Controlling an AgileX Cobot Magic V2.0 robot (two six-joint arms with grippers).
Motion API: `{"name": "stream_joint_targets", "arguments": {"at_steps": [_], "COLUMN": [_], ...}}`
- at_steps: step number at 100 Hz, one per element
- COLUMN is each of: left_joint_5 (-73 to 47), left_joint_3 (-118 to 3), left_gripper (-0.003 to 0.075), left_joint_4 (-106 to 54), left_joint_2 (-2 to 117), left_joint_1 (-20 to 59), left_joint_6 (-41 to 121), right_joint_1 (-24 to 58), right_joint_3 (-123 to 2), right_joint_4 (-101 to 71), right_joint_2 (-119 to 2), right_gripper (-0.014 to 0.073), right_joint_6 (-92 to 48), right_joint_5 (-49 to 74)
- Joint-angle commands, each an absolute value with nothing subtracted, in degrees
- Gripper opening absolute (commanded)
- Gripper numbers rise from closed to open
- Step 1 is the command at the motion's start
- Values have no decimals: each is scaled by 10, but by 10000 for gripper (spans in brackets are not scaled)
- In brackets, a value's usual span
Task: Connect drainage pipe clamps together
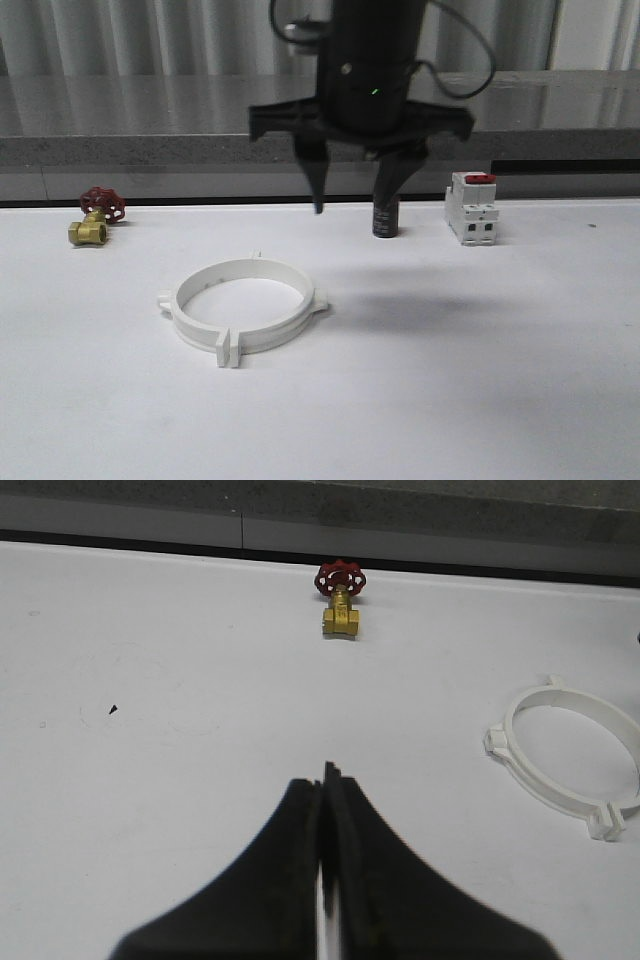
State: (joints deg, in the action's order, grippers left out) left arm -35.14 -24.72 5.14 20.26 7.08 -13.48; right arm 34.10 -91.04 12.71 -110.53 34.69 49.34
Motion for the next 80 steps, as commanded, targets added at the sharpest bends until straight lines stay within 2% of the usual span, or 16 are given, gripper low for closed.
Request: {"name": "stream_joint_targets", "arguments": {"at_steps": [1, 28, 43, 72, 80], "left_joint_5": [-310, -310, -310, -310, -310], "left_joint_3": [-262, -262, -262, -262, -262], "left_gripper": [-20, -20, -21, -20, -21], "left_joint_4": [53, 53, 53, 53, 53], "left_joint_2": [205, 205, 205, 205, 205], "left_joint_1": [69, 69, 69, 69, 69], "left_joint_6": [-136, -136, -136, -136, -136], "right_joint_1": [308, 173, 106, 80, 80], "right_joint_3": [-897, -723, -612, -447, -420], "right_joint_4": [138, 113, 109, 109, 109], "right_joint_2": [-1023, -829, -686, -452, -410], "right_gripper": [437, 437, 437, 433, 382], "right_joint_6": [291, 179, 163, 163, 163], "right_joint_5": [491, 480, 469, 476, 487]}}
